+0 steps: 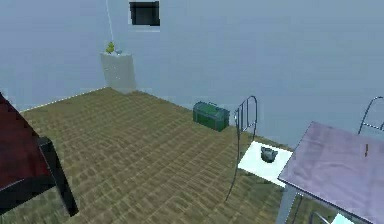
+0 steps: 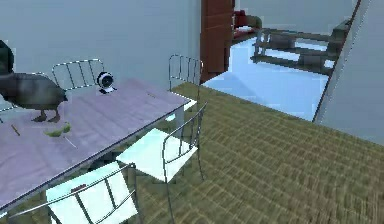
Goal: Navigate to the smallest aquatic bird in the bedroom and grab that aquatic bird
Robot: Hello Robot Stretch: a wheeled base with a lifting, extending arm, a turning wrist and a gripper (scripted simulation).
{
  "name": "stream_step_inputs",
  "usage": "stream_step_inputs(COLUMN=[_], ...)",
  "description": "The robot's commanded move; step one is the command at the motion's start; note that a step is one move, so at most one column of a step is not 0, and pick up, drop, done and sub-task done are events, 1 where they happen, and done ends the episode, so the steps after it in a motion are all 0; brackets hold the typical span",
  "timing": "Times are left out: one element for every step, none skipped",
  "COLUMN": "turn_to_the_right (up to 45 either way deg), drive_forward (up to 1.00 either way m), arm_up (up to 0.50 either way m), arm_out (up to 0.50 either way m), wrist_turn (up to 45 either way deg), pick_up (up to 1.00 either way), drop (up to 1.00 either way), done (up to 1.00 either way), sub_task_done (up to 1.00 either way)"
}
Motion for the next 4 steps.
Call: stream_step_inputs(turn_to_the_right=[-12.0,0.0,0.0,-18.0], drive_forward=[0.00,1.00,0.50,0.00], arm_up=[0.00,0.00,0.00,0.00], arm_out=[0.00,0.00,0.00,0.00], wrist_turn=[0.0,0.0,0.0,0.0], pick_up=[0.00,0.00,0.00,0.00], drop=[0.00,0.00,0.00,0.00], done=[0.00,0.00,0.00,0.00], sub_task_done=[0.00,0.00,0.00,0.00])
